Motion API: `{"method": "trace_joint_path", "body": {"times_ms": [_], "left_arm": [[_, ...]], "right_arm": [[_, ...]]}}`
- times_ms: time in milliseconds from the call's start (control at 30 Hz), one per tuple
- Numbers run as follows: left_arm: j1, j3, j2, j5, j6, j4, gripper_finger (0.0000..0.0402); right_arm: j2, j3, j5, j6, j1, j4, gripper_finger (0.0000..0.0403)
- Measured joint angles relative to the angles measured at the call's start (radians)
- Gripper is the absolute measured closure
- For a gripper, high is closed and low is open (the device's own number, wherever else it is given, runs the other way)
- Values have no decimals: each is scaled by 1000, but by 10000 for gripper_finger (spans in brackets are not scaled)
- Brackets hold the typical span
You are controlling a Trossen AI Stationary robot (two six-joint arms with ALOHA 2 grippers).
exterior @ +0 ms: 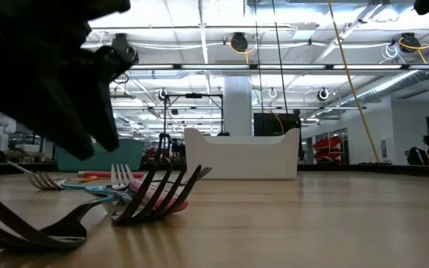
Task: Sort silverware by color (type)
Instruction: Put the blue fork into the black bin
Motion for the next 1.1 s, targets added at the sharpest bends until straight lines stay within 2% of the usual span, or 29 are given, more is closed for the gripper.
{"method": "trace_joint_path", "body": {"times_ms": [267,467,667,767,1100], "left_arm": [[5,-10,3,5,26,32,248],[25,-10,3,66,68,42,248],[51,-8,21,129,135,119,248],[57,-9,35,130,153,131,248],[60,-14,36,131,142,57,248]], "right_arm": [[0,0,10,-2,0,0,282],[0,0,11,0,0,8,282],[0,0,11,-2,-1,12,282],[0,0,11,-1,-1,13,282],[0,-2,7,0,-1,14,282]]}}
